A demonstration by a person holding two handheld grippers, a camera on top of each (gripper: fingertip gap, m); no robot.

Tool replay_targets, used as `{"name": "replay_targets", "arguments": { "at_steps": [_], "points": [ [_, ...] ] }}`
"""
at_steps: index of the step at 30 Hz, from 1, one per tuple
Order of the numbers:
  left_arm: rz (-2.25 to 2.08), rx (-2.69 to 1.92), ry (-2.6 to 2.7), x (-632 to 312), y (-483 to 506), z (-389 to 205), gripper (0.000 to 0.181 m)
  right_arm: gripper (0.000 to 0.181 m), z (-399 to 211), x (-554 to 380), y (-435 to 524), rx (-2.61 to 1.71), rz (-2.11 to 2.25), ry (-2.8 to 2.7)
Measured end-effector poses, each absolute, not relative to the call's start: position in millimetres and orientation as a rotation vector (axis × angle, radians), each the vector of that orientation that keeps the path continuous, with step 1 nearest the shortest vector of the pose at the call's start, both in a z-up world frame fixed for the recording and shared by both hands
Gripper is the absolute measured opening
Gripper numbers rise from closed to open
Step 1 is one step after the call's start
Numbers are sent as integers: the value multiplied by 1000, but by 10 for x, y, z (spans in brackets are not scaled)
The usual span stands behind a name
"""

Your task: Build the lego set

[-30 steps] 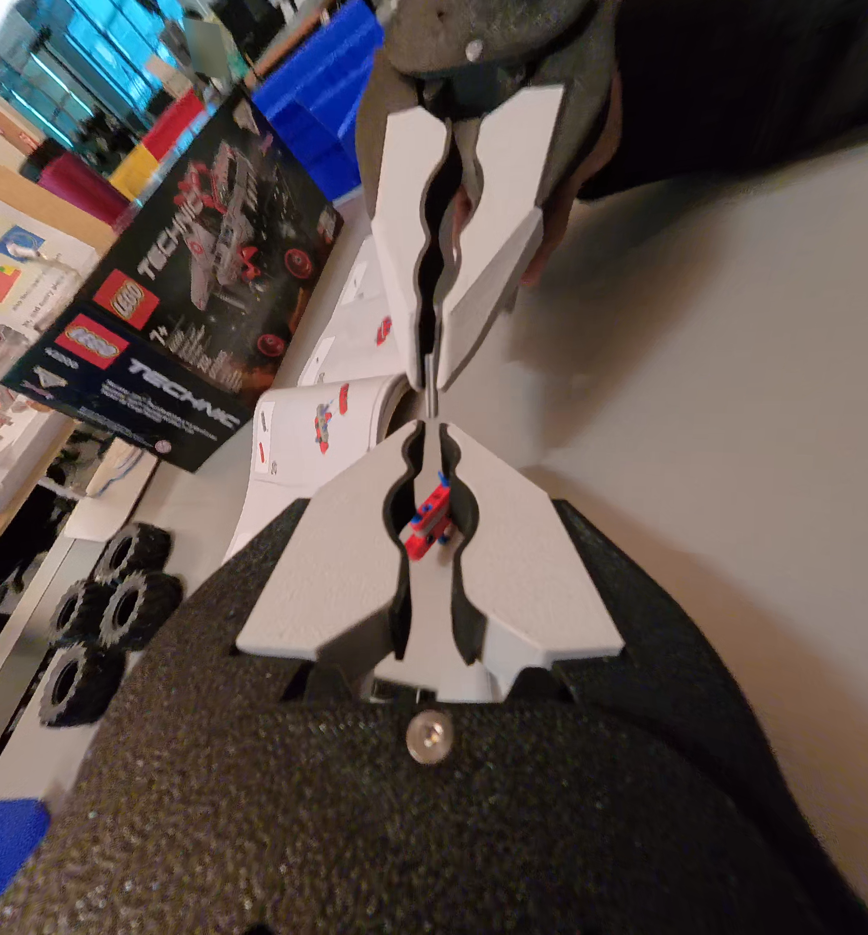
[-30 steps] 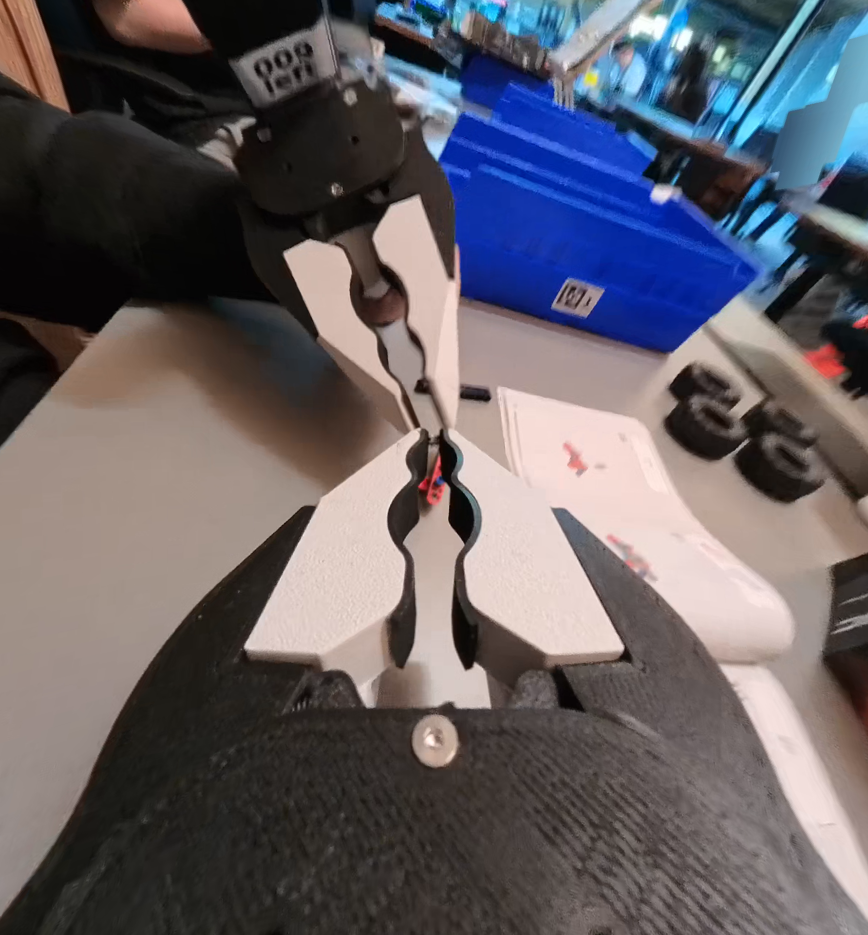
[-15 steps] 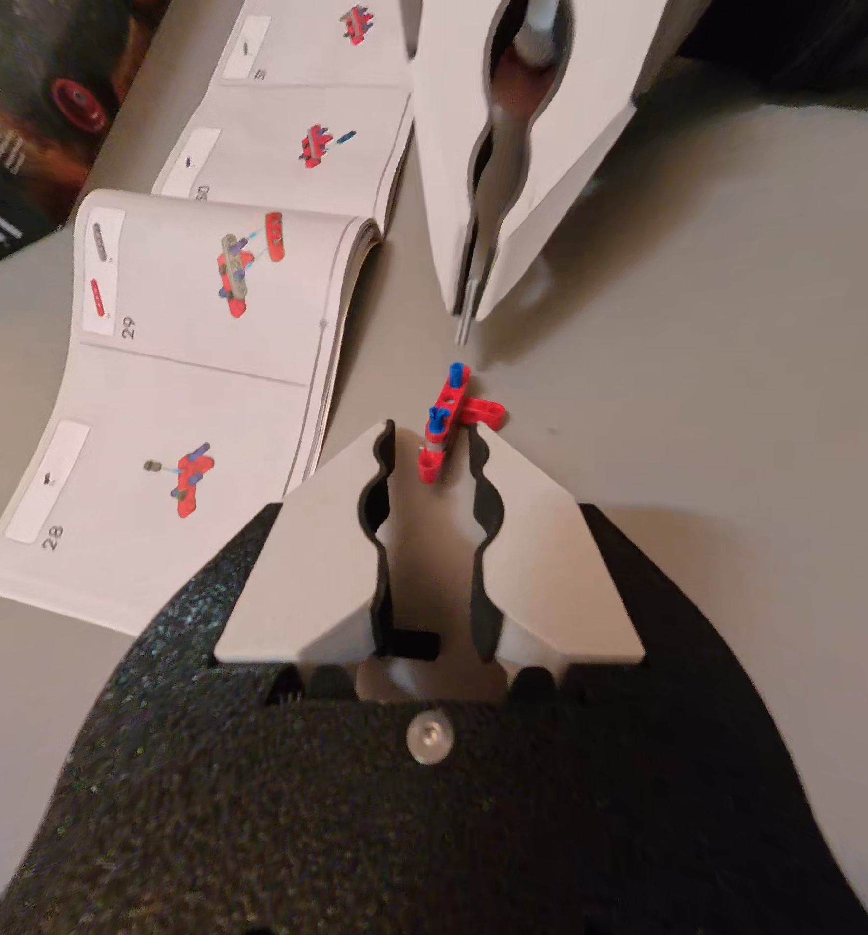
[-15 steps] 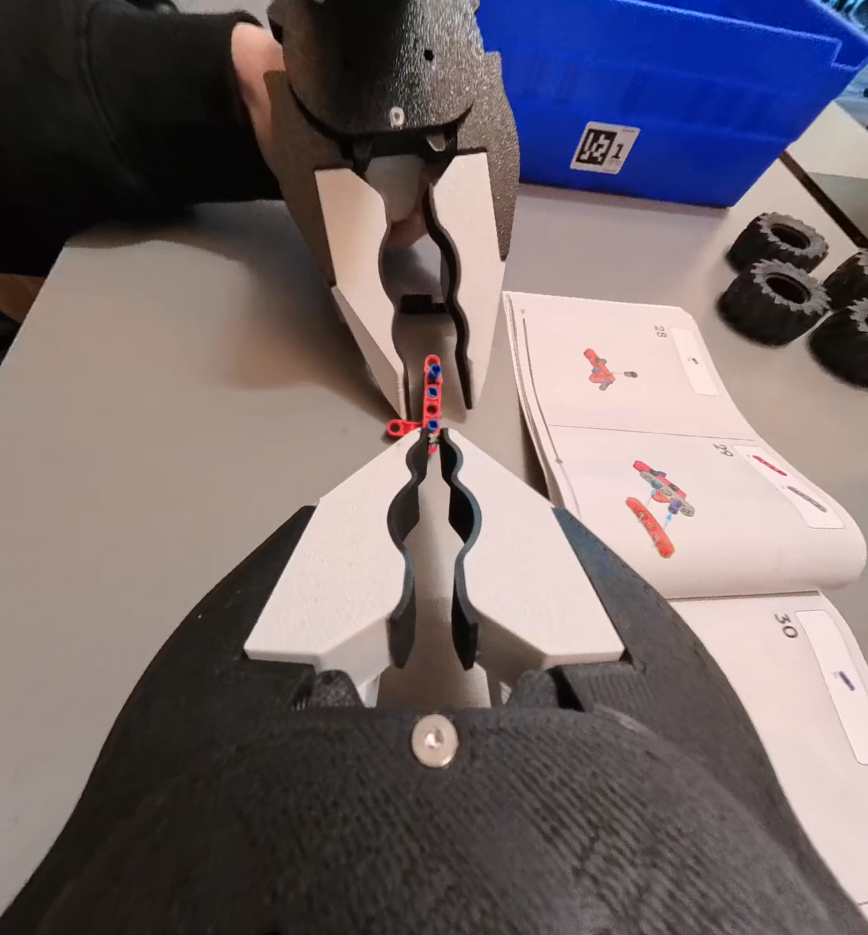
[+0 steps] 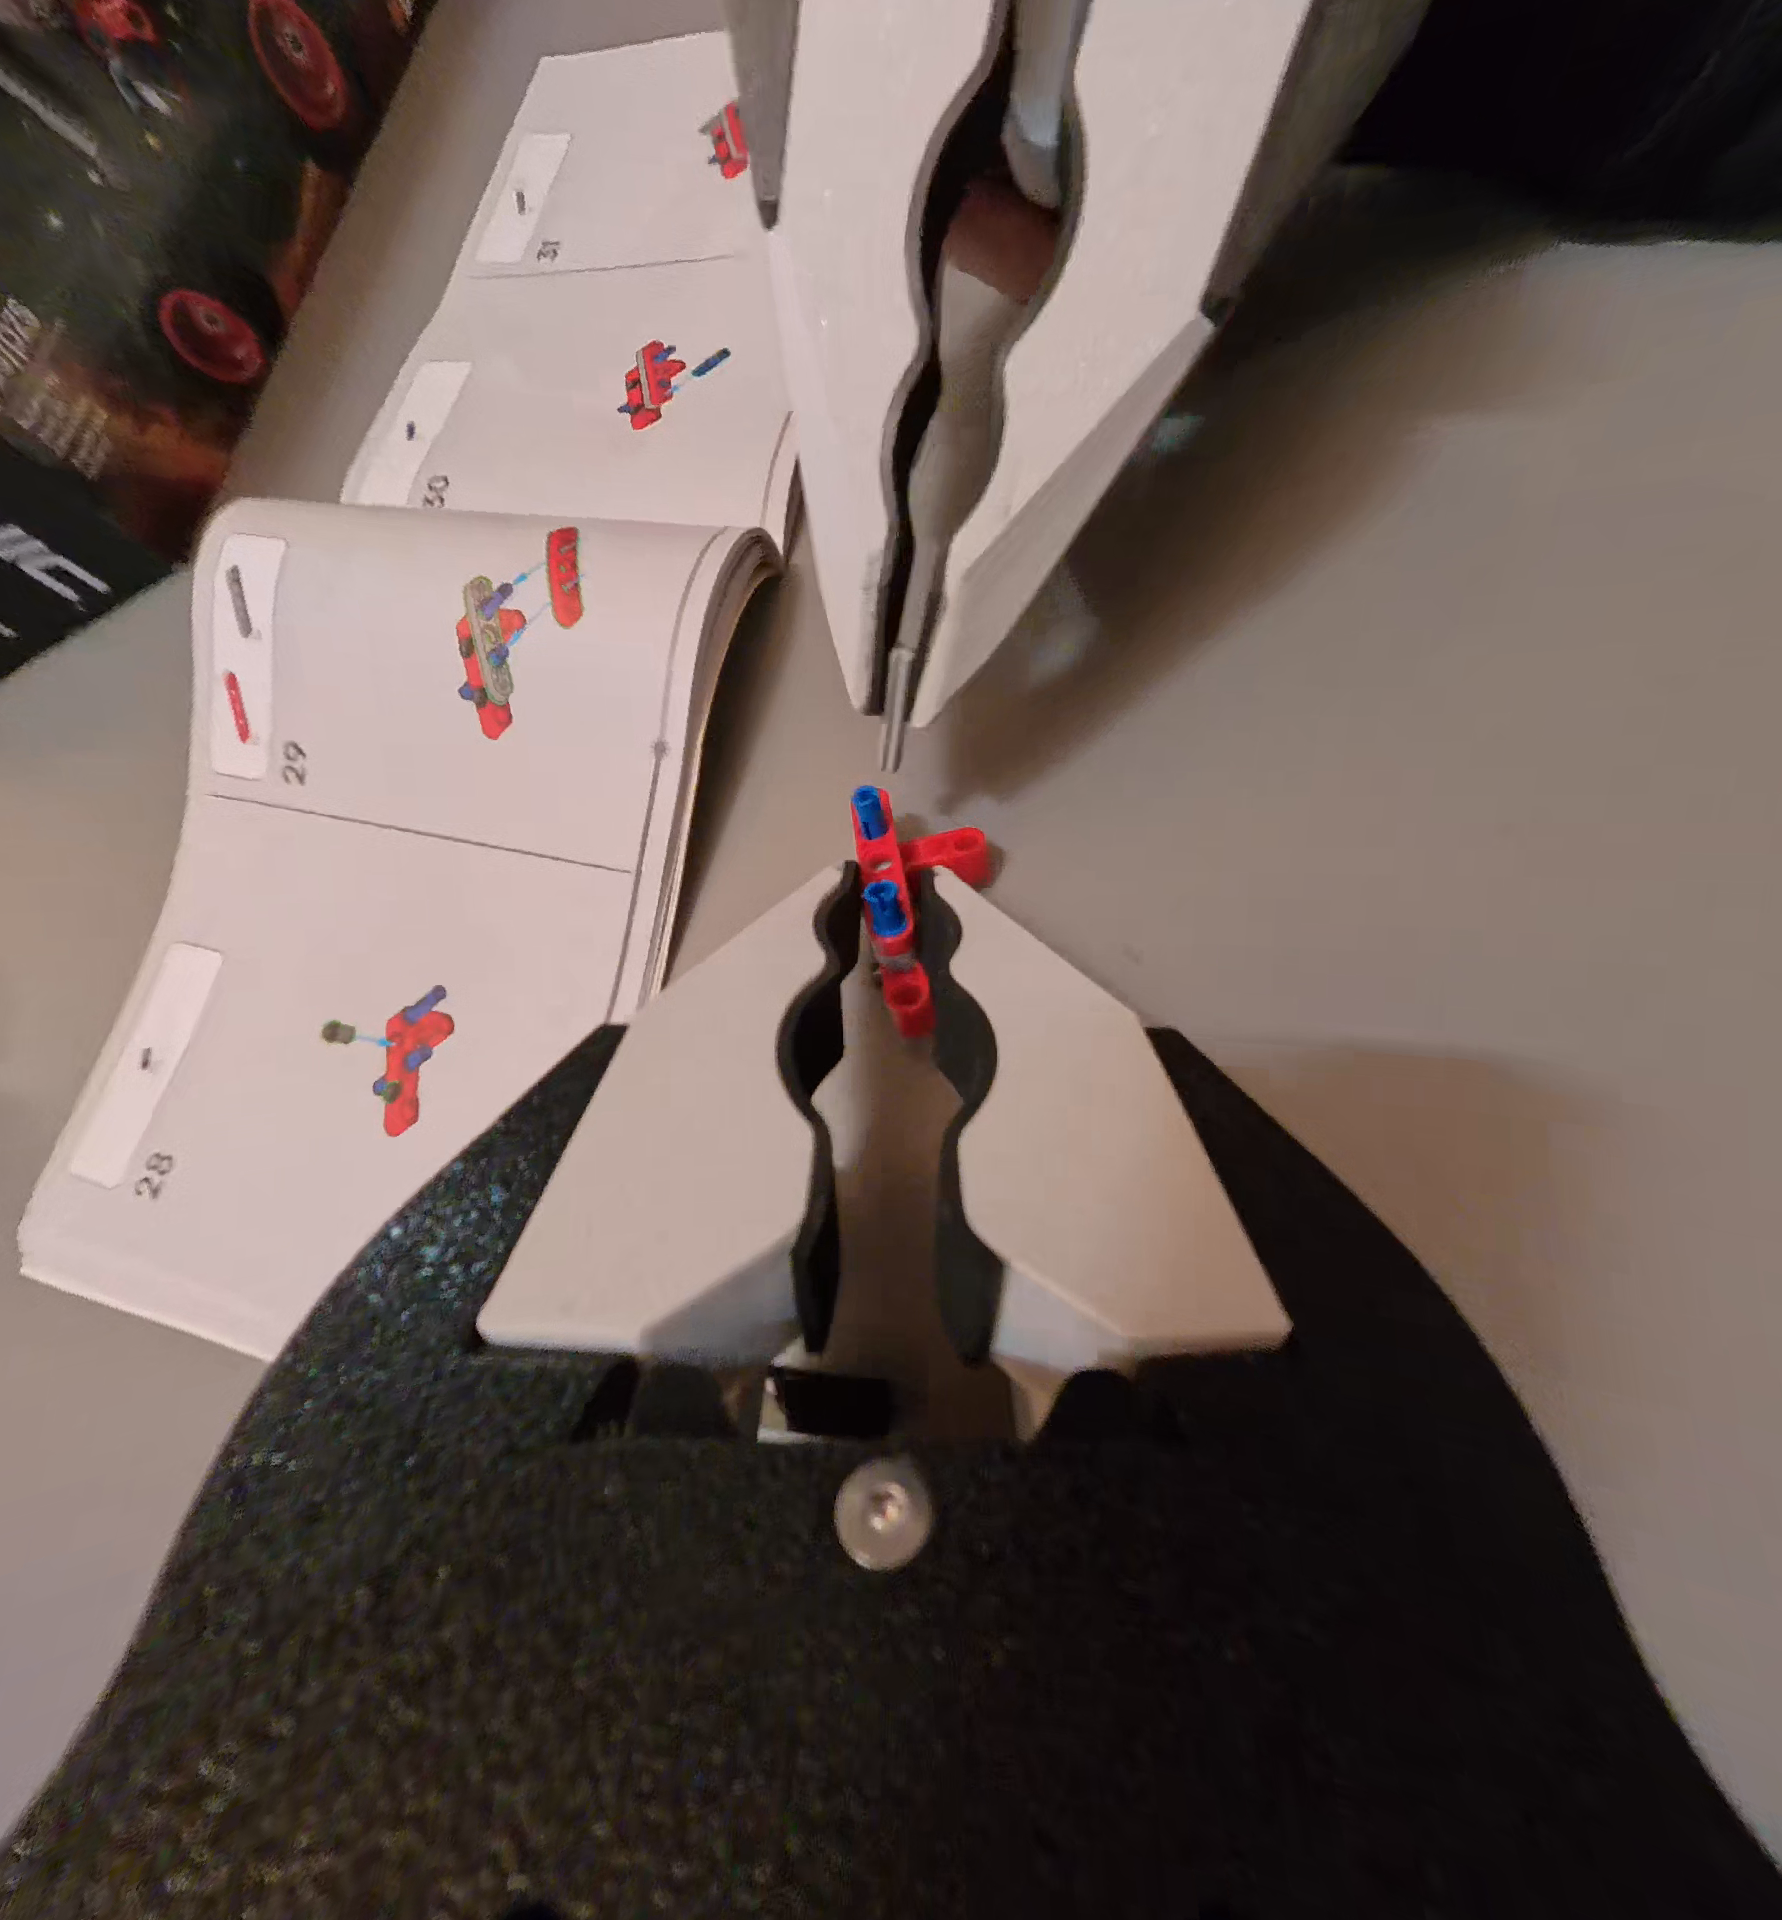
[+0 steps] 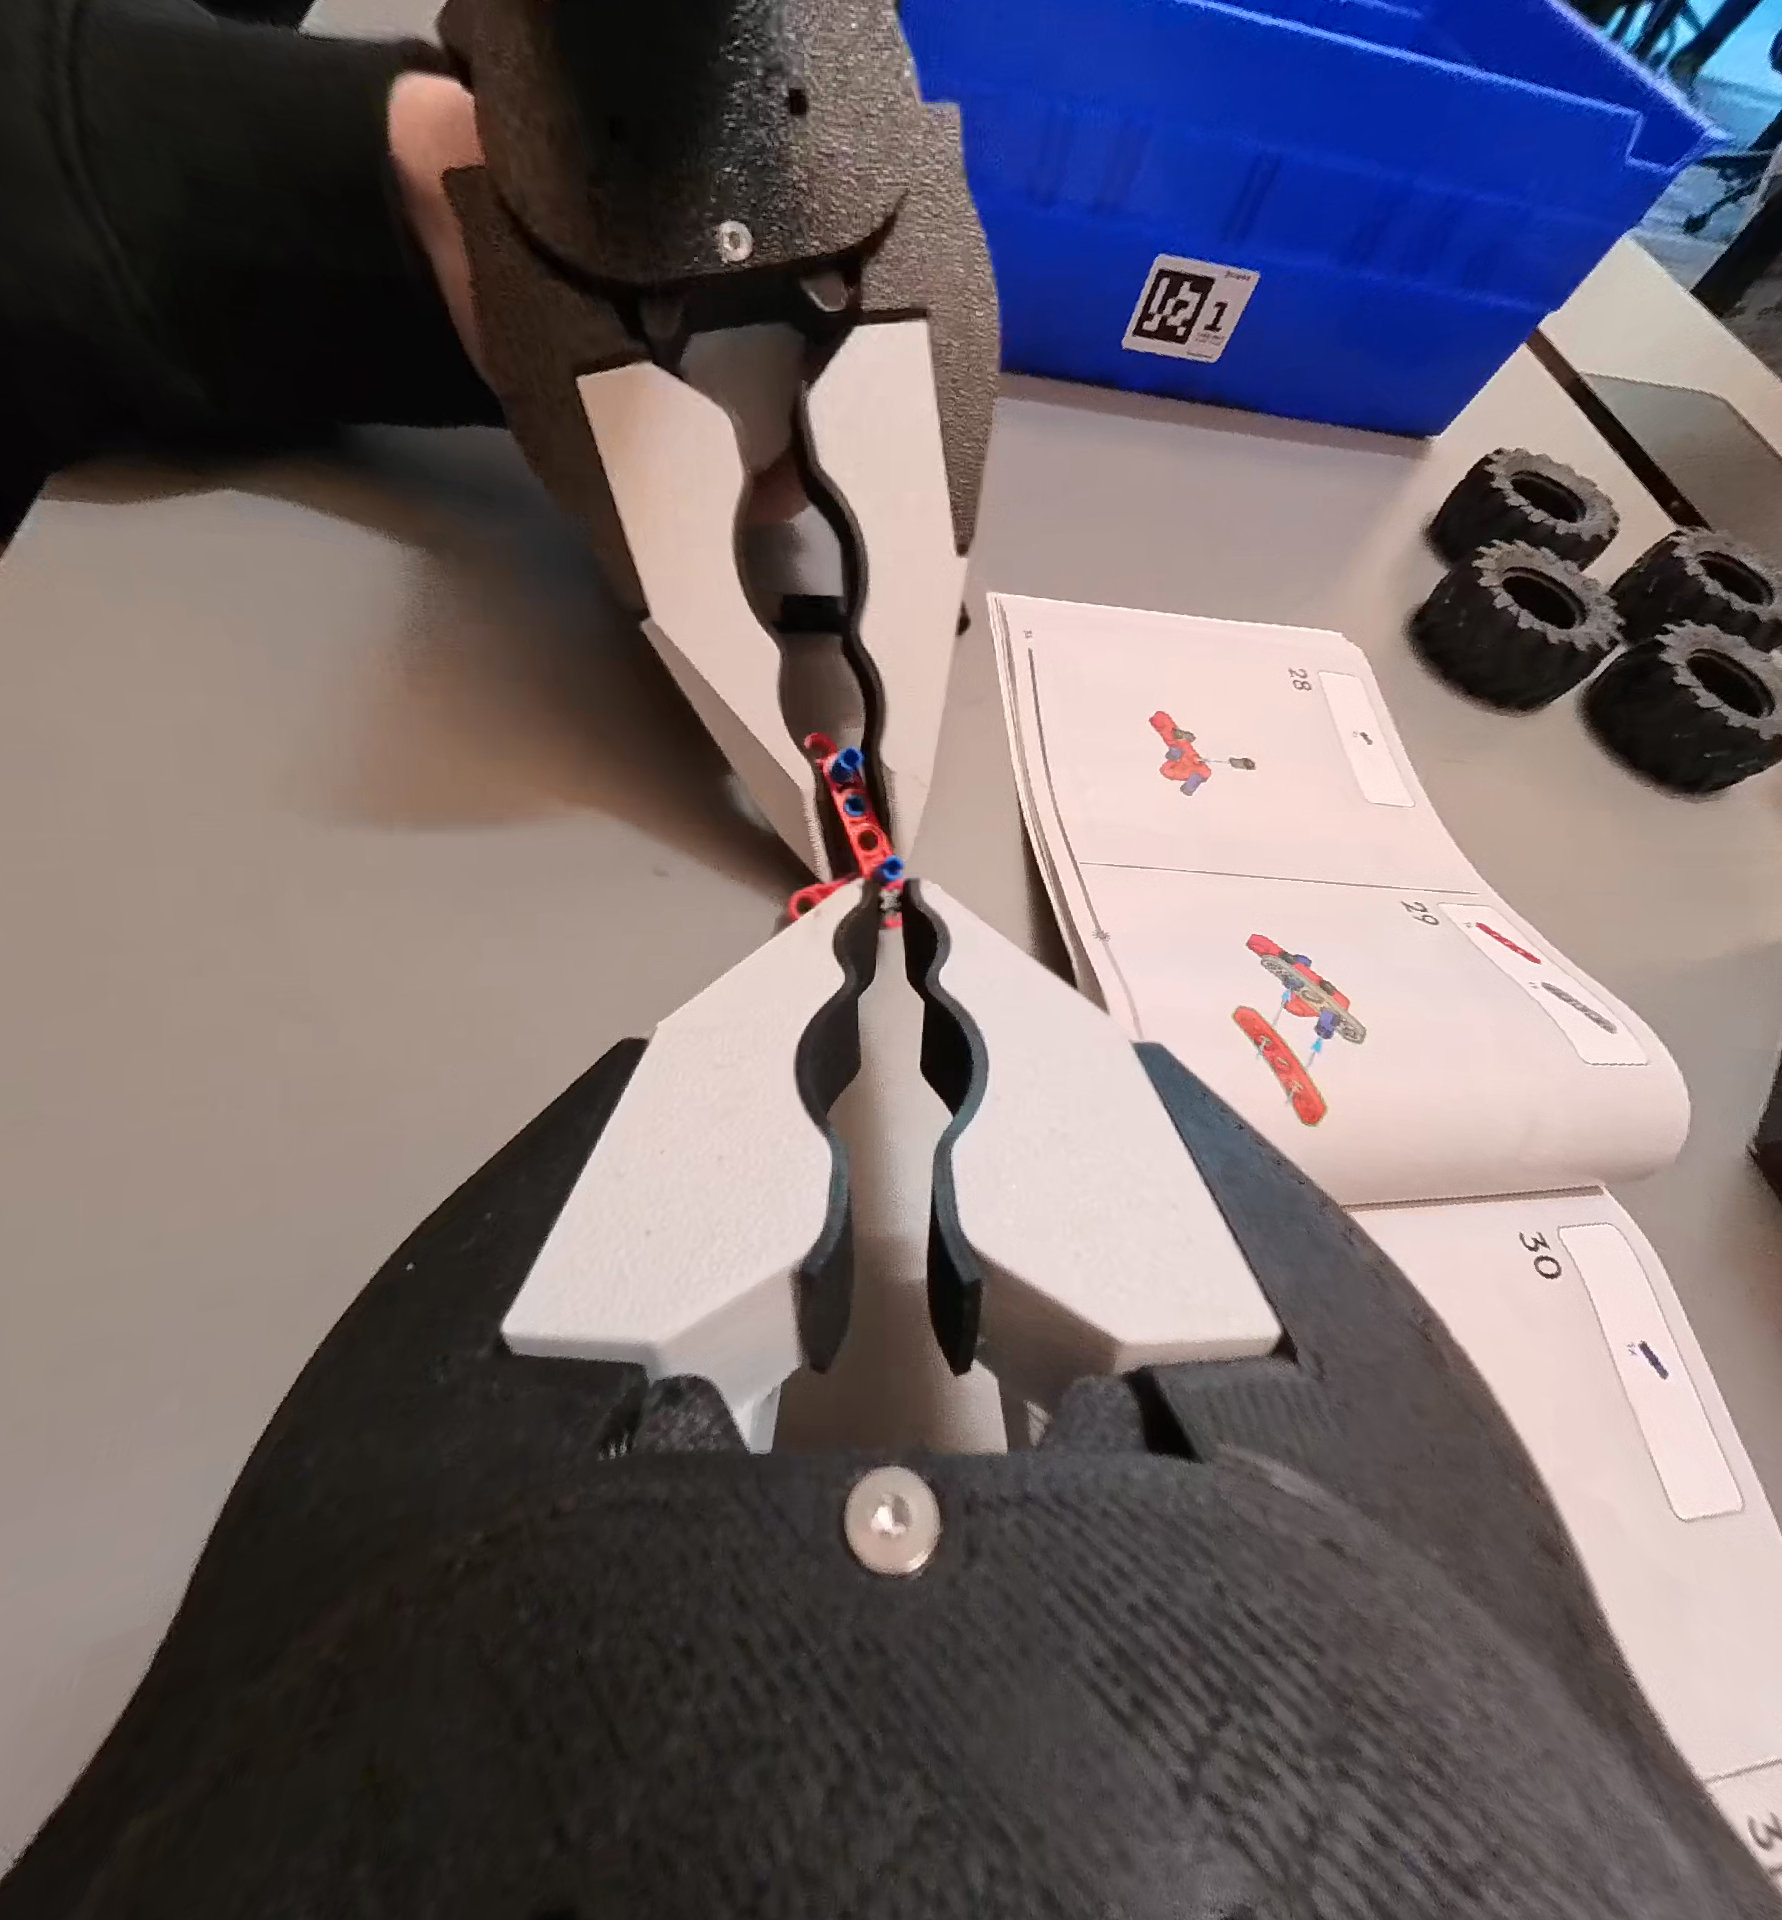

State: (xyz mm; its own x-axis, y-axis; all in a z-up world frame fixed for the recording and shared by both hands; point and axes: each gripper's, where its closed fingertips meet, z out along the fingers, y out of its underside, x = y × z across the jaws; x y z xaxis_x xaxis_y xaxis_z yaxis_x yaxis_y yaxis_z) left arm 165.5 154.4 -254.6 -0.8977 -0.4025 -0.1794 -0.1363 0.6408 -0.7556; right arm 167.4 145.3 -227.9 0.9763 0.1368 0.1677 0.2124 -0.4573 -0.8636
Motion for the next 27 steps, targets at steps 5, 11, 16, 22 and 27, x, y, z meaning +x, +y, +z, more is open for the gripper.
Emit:
{"name": "replay_targets", "arguments": {
  "at_steps": [5, 11, 16, 22, 27],
  "points": [
    [-1154, -302, 2451, 1608, 1479, -2412, 7, 2, -2239, 1666, 1408, -2008, -149, -319],
    [-1114, -192, 2454, 1557, 1474, -2443, 7, 2, -2214, 1571, 1370, -1975, -114, -394],
    [-1135, -141, 2441, 1523, 1453, -2412, 7, 2, -2186, 1518, 1382, -1957, -65, -402],
    [-1126, -116, 2425, 1526, 1475, -2406, 6, 2, -2204, 1518, 1389, -1975, -43, -384],
    [-1251, -59, 2395, 1441, 1377, -2289, 6, 2, -2151, 1471, 1389, -1946, 20, -375]
  ]
}}
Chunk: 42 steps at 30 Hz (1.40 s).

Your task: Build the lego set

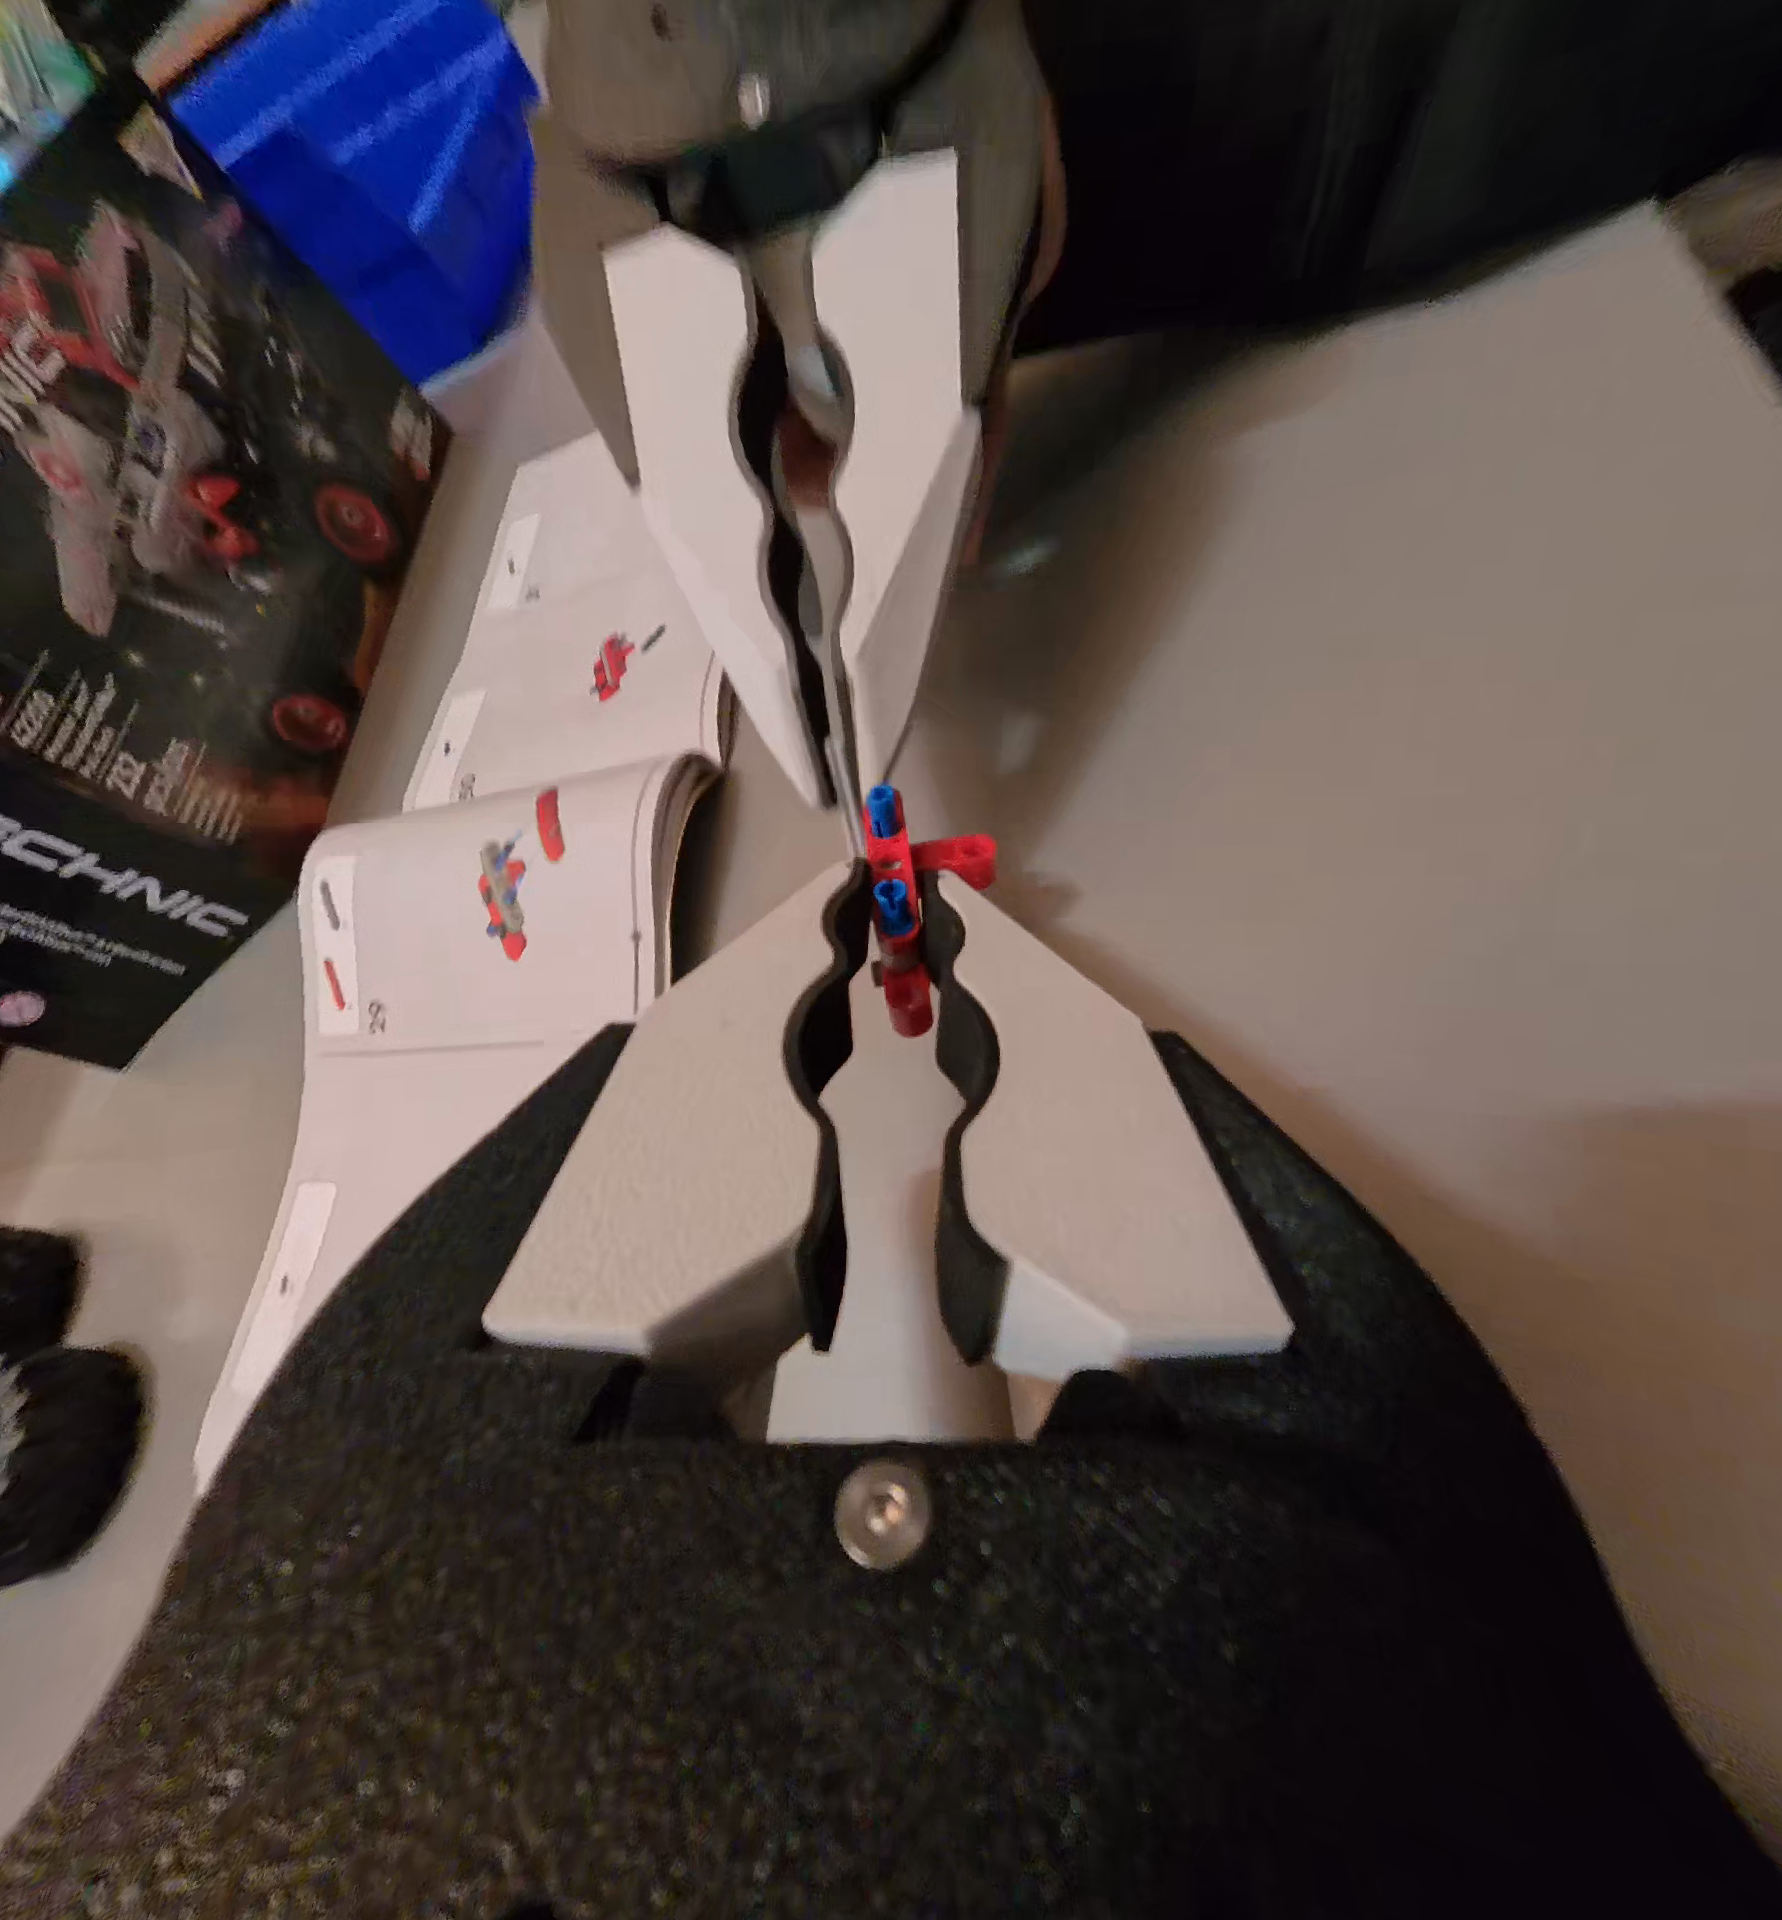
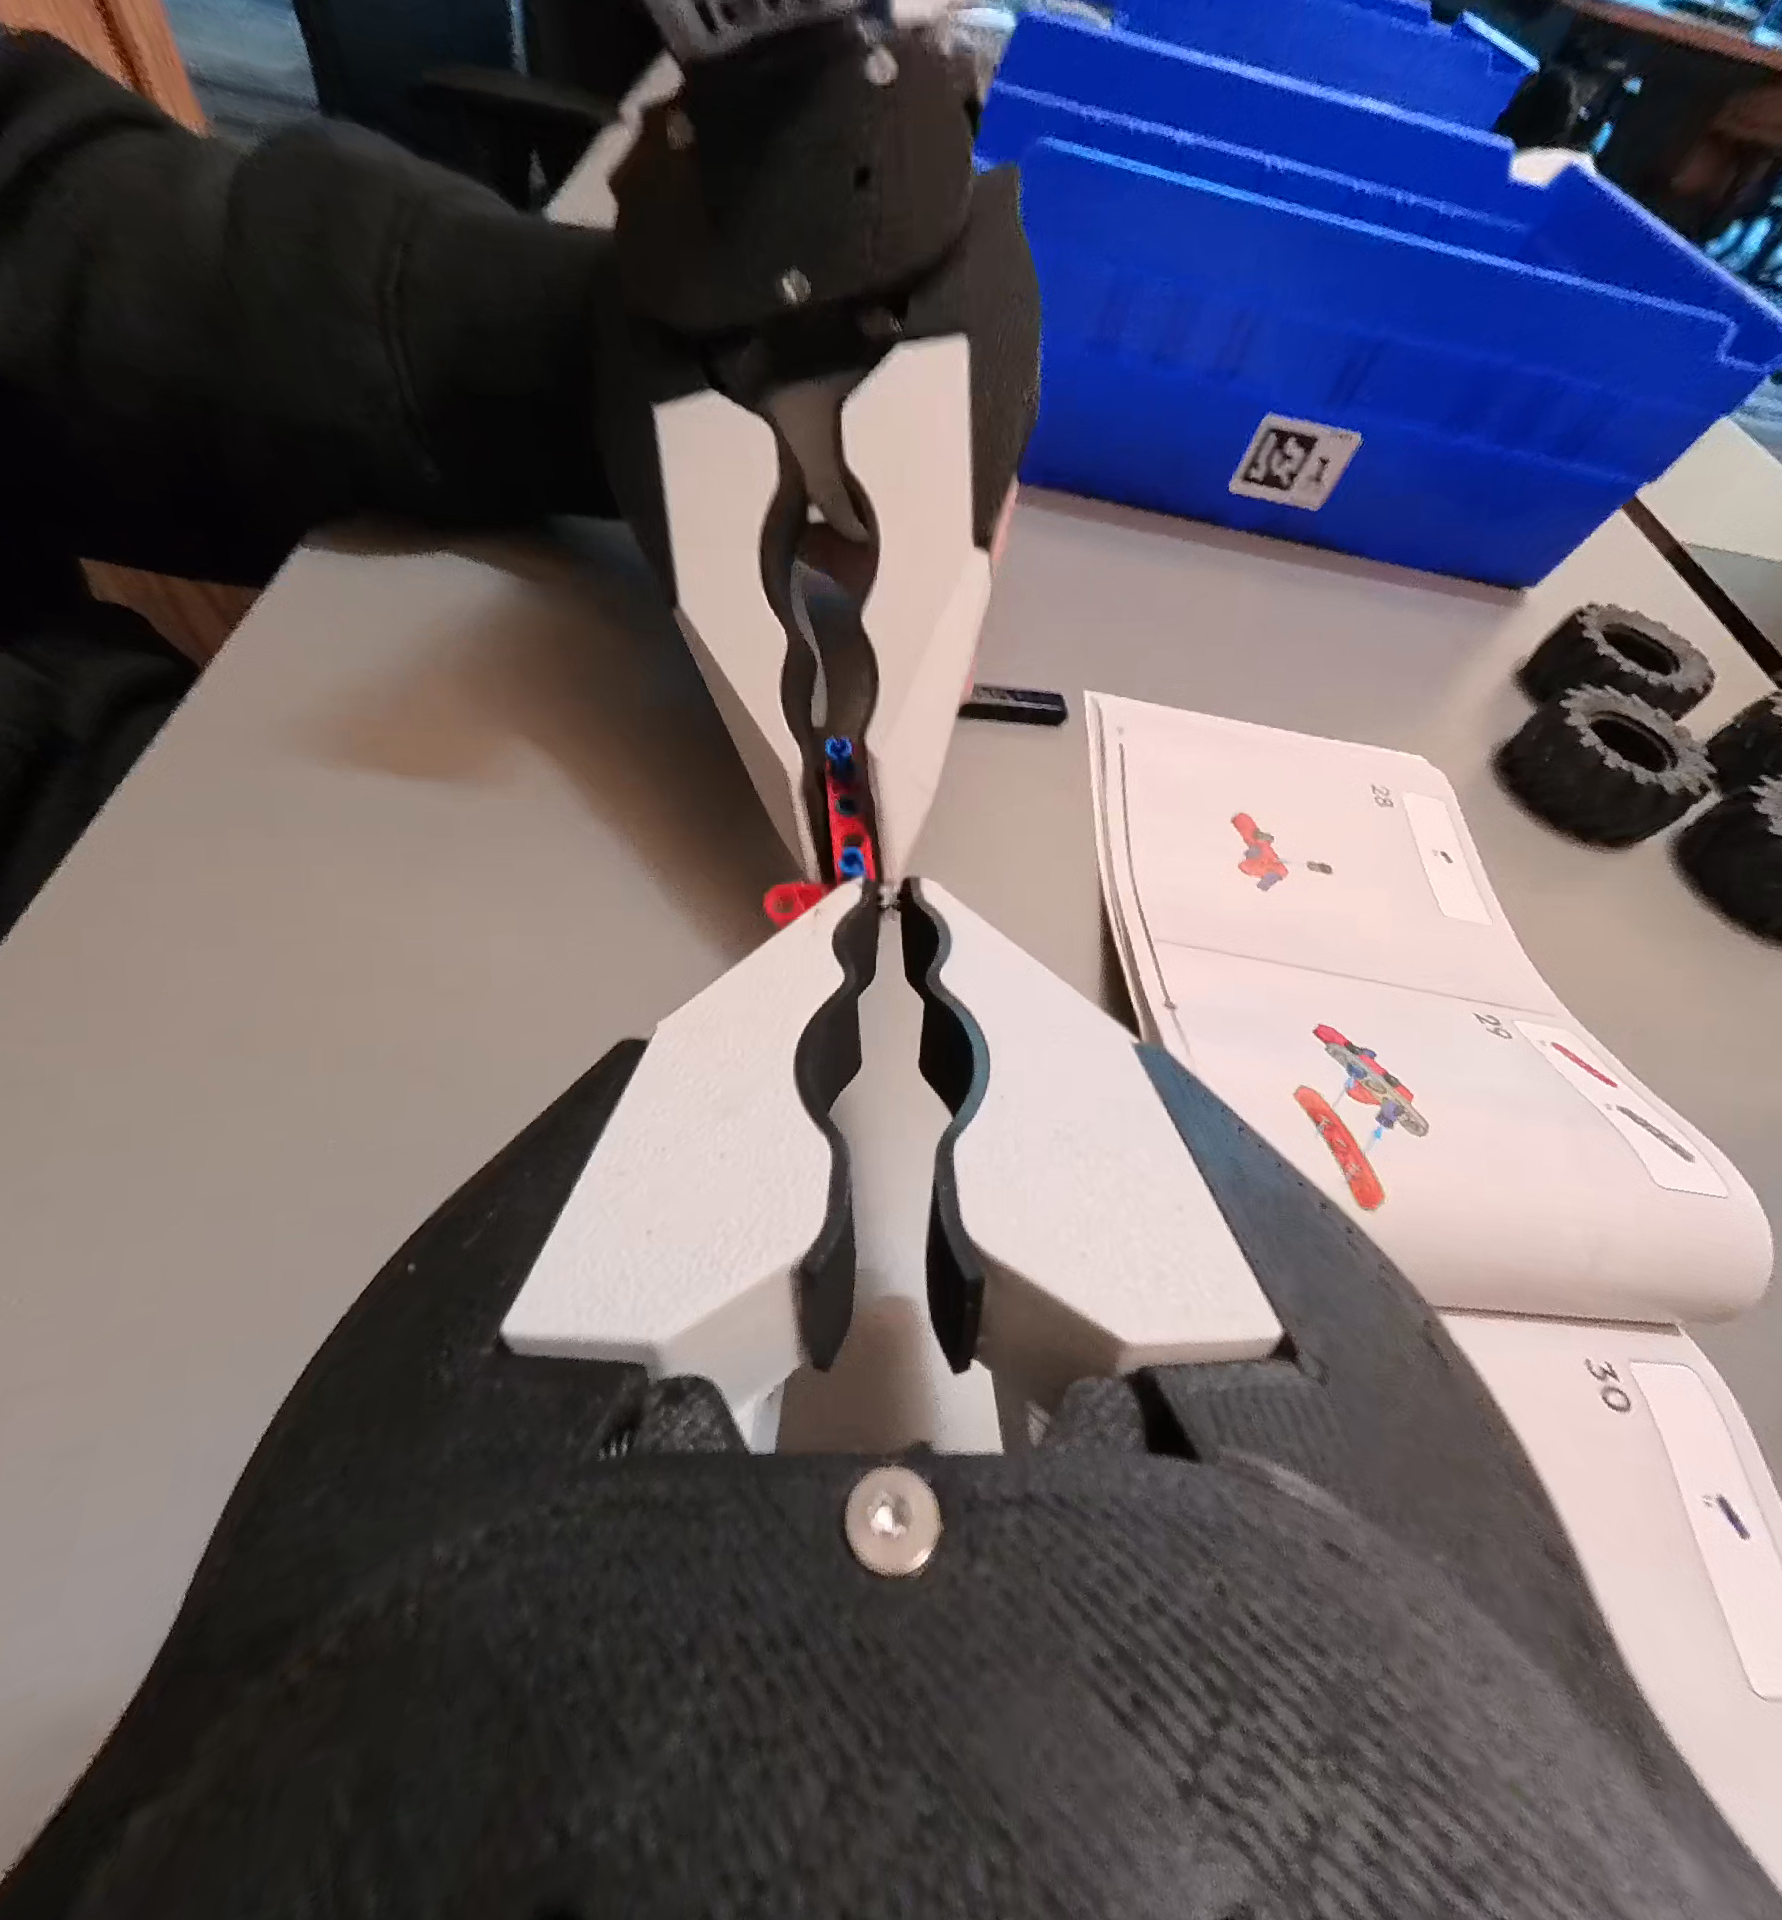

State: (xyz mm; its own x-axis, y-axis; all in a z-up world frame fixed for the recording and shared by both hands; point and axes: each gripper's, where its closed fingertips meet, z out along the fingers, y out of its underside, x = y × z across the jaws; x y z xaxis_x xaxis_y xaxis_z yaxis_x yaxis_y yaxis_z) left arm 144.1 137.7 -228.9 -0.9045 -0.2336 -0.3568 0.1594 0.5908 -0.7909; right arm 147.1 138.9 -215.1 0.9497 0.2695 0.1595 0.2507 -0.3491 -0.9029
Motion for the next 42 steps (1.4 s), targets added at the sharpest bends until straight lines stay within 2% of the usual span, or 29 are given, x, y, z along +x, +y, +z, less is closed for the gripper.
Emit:
{"name": "replay_targets", "arguments": {
  "at_steps": [8, 33, 42],
  "points": [
    [-1302, -150, 2423, 1452, 1422, -2275, 6, 2, -1970, 1430, 1321, -1840, 122, -331],
    [-1358, -71, 2569, 1279, 1276, -2369, 5, 3, -2171, 1240, 1242, -1987, 98, -587],
    [-1221, -151, 2456, 1536, 1332, -2339, 6, 2, -2132, 1491, 1315, -2024, 102, -279]
  ]
}}
